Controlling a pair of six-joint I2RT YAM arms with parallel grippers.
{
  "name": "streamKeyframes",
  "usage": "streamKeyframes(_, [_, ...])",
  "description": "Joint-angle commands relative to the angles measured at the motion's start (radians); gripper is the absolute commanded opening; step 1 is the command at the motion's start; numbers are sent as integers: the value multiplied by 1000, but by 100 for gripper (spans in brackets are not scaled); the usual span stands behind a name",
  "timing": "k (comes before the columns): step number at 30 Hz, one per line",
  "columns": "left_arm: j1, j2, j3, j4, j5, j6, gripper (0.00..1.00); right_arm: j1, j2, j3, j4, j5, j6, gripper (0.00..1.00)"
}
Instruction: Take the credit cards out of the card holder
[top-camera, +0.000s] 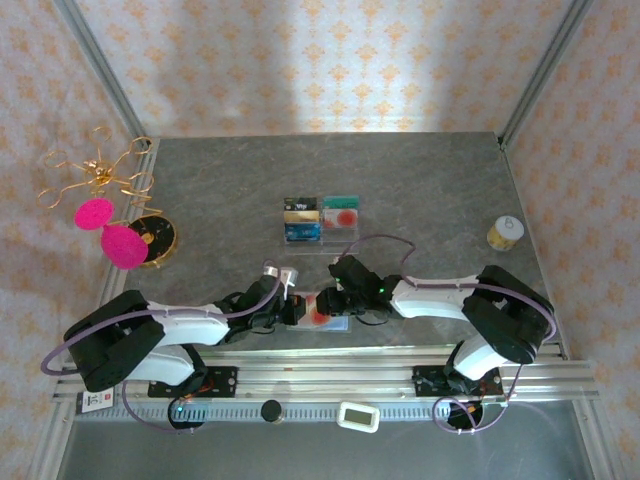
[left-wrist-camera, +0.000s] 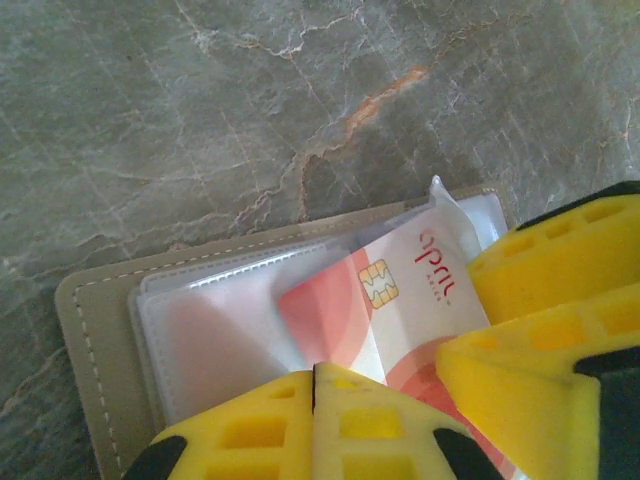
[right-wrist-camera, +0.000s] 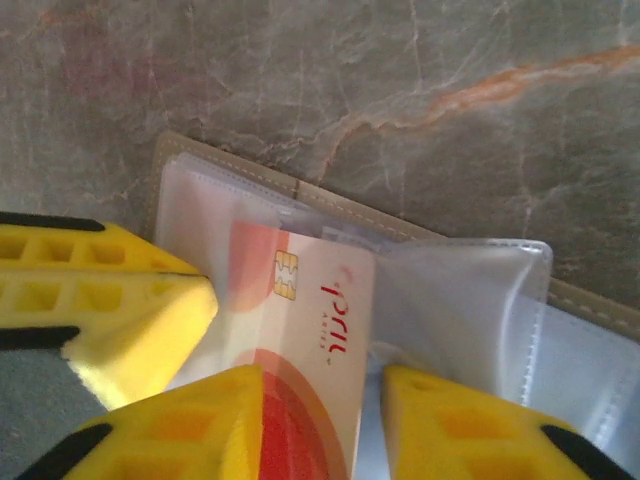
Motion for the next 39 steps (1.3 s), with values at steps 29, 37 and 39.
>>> streamKeyframes(29, [-7, -99, -35, -127, -35, -5, 20, 53, 57, 47, 42, 110, 75, 40])
streamKeyframes(37, [-7, -31, -22, -117, -15, 14, 0, 13, 47, 9, 132, 12, 88, 39])
streamKeyframes(39, [-7, -12, -23, -115, -4, 24, 0, 10, 46, 8, 179, 21, 102, 40])
